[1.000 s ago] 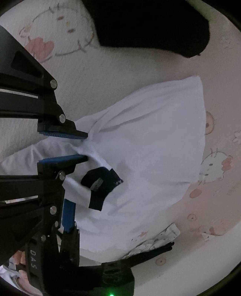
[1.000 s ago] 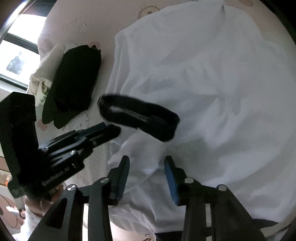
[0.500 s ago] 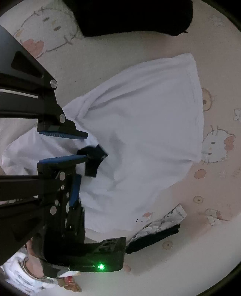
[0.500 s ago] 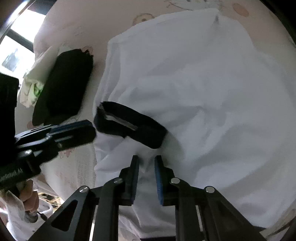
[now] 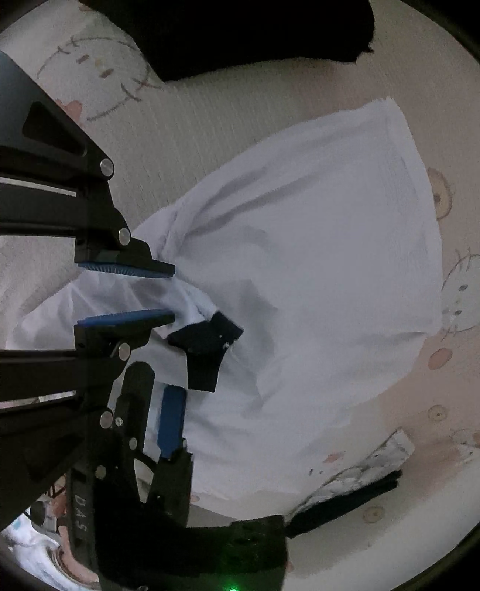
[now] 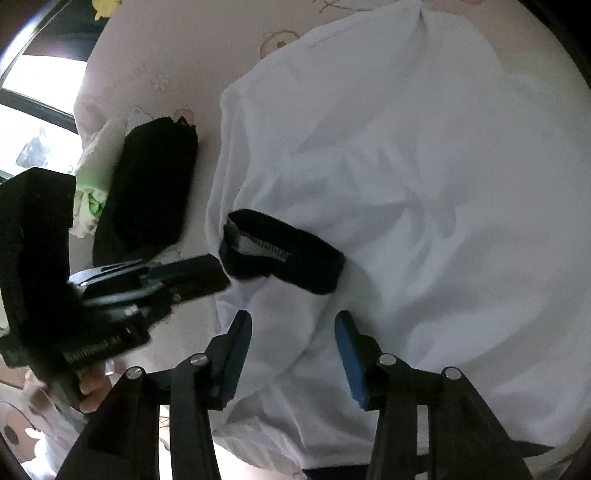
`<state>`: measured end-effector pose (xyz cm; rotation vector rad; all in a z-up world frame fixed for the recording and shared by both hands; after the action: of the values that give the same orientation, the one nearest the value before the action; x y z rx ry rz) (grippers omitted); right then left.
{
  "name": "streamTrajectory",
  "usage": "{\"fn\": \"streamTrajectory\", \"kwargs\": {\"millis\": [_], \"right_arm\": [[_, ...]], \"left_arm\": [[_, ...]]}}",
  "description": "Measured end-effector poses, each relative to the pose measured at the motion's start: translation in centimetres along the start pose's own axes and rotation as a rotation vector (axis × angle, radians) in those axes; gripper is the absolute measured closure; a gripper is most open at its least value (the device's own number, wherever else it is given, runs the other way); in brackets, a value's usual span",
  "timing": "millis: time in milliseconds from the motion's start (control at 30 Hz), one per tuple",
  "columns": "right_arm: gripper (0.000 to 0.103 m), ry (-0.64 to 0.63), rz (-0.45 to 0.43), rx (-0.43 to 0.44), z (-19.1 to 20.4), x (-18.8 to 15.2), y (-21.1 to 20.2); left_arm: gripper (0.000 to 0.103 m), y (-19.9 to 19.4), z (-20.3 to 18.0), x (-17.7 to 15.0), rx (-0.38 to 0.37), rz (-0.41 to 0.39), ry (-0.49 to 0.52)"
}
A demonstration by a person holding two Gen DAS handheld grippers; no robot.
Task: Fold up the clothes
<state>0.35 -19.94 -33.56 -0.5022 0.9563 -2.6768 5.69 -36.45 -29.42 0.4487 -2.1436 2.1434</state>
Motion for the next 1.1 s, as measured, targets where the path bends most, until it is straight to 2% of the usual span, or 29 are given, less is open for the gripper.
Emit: {"fn": "streamTrajectory", "kwargs": {"millis": [67,200,267,300,400,467,533,600,700,833,900,967,1067,1100], "right_arm": [[0.055,0.004,0.000,-0.005,-0.4,-0.1,0.1],[0.047,0.000,0.002,0.011,-0.3,0.2,0.7],[0.045,-0.013,0.008,0.010,0.3,1.2,2.3],[0.045,-0.017,0.008,0.005,0.9,2.2,3.9],[0.045,-0.043,0.021,-0.012,1.3,2.4,4.8],[0.045,-0.064,0.033,-0.027,1.6,2.4,5.0],[0.045,-0.078,0.041,-0.037,1.6,2.2,5.0],[0.045,-0.077,0.045,-0.043,1.6,2.0,5.0],[0.045,-0.065,0.048,-0.041,1.5,1.9,5.0],[0.045,-0.048,0.064,-0.035,1.3,1.5,4.7],[0.040,-0.039,0.075,-0.031,1.2,1.3,4.4],[0.037,-0.036,0.089,-0.015,1.1,0.9,4.4],[0.037,-0.054,0.107,-0.022,1.2,0.6,4.4],[0.037,-0.061,0.113,-0.025,1.2,0.6,4.4]], "left_arm": [[0.088,0.3,-0.1,0.0,0.006,0.013,0.000],[0.088,0.4,0.5,-0.4,0.019,0.058,-0.006],[0.088,0.4,0.8,-0.9,0.067,0.067,0.020],[0.088,0.0,0.7,-1.3,0.104,0.053,0.059],[0.088,-1.0,0.4,-2.5,0.210,0.015,0.172],[0.088,-1.5,-0.3,-3.4,0.155,0.031,0.202],[0.088,-2.1,-0.9,-4.1,0.032,0.061,0.176],[0.088,-2.2,-1.0,-4.5,0.002,0.092,0.158],[0.088,-2.1,-0.6,-4.5,0.032,0.111,0.127],[0.088,-2.1,0.8,-3.8,0.184,0.089,0.111],[0.088,-2.1,1.1,-3.8,0.183,0.117,0.085],[0.088,-2.1,1.0,-3.4,0.174,0.115,0.103],[0.088,-2.2,0.6,-2.9,0.161,0.111,0.130],[0.088,-1.9,-0.9,-2.6,0.163,0.117,0.135]]}}
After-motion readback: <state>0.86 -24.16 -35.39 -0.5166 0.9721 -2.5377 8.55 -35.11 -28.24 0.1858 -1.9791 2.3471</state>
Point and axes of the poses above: each gripper's, at about its wrist camera, not at the fingertips, and y roughly the way its jaws point, z to its left, x to its top, the point moved 6 cm from there along y, roughly the way its jaws point, and after that the axes turned 13 degrees about x, right-handed, at the moved point
